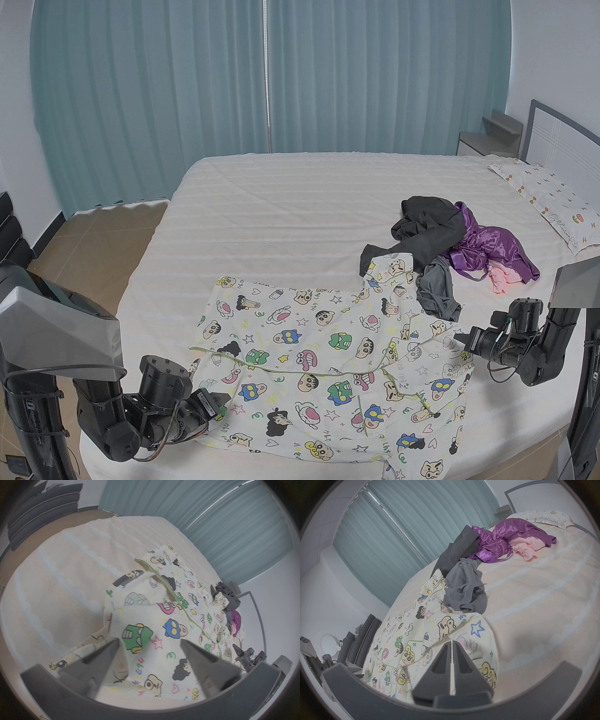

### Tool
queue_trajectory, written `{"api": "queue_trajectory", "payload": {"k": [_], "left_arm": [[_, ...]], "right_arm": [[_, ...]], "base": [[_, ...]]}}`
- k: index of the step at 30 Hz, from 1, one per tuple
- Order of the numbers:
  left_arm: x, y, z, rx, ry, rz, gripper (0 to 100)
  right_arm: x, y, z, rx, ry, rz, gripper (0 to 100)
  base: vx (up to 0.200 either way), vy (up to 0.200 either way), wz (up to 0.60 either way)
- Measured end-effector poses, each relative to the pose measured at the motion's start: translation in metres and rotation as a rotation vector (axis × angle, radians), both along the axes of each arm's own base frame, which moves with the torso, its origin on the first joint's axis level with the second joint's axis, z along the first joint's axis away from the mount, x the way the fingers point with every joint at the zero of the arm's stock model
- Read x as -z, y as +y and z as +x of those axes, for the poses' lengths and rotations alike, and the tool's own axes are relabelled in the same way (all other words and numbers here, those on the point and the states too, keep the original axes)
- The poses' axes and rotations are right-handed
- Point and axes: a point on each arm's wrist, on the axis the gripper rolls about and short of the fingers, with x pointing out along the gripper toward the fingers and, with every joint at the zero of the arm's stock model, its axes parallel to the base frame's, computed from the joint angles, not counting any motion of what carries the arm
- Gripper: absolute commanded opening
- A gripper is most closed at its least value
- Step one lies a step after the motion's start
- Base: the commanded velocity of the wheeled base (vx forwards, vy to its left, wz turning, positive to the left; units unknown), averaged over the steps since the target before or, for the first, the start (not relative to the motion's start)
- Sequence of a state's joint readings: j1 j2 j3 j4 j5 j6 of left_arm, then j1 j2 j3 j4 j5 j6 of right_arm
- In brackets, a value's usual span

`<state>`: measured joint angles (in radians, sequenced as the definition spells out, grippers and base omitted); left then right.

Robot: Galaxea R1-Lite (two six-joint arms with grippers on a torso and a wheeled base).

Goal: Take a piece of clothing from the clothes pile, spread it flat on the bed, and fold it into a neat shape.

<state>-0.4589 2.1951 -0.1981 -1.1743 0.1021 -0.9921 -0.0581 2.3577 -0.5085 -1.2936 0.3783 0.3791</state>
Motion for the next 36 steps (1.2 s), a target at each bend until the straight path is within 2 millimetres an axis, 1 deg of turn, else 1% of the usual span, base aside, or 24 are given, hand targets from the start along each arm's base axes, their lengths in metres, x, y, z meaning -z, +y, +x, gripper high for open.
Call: {"api": "queue_trajectory", "payload": {"k": [8, 12, 21, 25, 30, 36], "left_arm": [[0.002, 0.004, 0.002, -0.047, -0.012, 0.051, 0], [0.001, 0.012, 0.008, -0.063, -0.031, 0.069, 0], [-0.011, 0.04, 0.039, -0.149, -0.196, 0.063, 0], [-0.016, 0.051, 0.051, -0.146, -0.267, 0.032, 0], [-0.011, 0.065, 0.058, -0.161, -0.285, 0.054, 0], [-0.002, 0.074, 0.065, -0.181, -0.291, 0.074, 0]], "right_arm": [[0.0, 0.0, 0.0, 0.0, 0.0, 0.0, 0], [0.0, 0.0, 0.0, 0.0, -0.002, 0.0, 0], [0.0, 0.0, 0.0, -0.001, -0.003, -0.001, 0], [0.0, 0.0, 0.0, -0.001, -0.003, -0.001, 0], [0.0, 0.001, 0.0, -0.002, -0.003, -0.001, 0], [0.0, 0.001, -0.001, -0.001, 0.0, -0.002, 0]], "base": [[0.0, 0.0, 0.0], [0.0, 0.0, 0.0], [0.0, 0.0, 0.0], [0.0, 0.0, 0.0], [0.0, 0.0, 0.0], [0.0, 0.0, 0.0]]}}
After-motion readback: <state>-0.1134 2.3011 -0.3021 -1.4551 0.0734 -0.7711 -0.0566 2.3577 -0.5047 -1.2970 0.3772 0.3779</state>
